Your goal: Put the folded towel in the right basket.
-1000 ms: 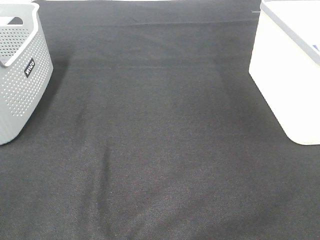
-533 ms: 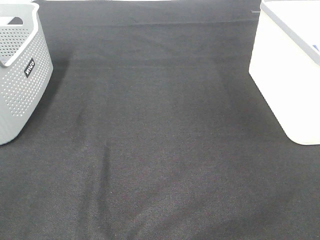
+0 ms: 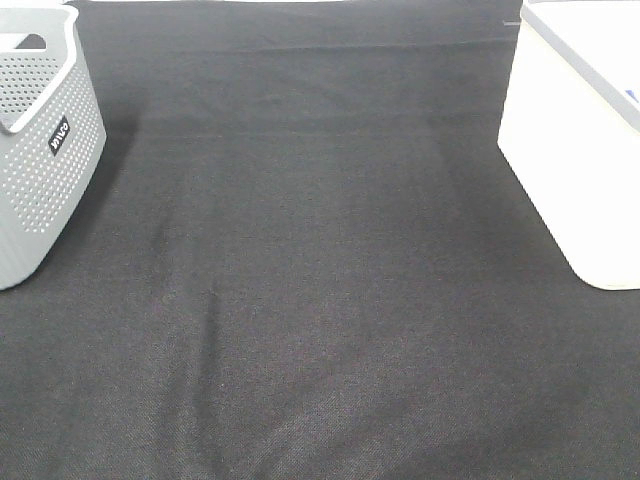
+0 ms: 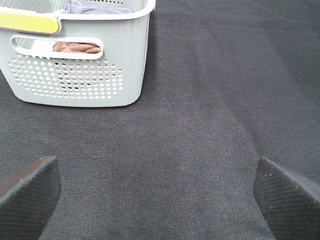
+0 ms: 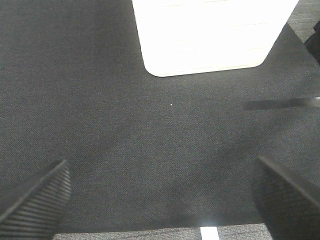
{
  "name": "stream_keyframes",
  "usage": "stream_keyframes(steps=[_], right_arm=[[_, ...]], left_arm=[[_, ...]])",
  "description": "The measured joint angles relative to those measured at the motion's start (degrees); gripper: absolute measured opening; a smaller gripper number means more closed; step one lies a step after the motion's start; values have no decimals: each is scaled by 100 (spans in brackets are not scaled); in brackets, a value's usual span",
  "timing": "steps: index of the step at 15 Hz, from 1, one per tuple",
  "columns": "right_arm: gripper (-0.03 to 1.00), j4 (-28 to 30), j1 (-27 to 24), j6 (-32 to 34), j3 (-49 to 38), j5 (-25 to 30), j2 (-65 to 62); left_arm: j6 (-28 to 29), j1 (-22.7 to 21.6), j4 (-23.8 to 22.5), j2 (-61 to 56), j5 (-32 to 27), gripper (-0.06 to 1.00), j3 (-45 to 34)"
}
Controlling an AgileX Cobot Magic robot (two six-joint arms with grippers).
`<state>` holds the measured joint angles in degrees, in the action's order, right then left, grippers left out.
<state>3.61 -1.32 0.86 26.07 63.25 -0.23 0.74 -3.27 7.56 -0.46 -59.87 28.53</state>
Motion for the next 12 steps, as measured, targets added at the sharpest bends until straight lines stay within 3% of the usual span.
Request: stream_keyframes(steps=[12], right_arm=[[95, 0, 0, 6, 0, 0, 0]], left_arm=[[0, 0, 0, 0, 0, 97, 0]])
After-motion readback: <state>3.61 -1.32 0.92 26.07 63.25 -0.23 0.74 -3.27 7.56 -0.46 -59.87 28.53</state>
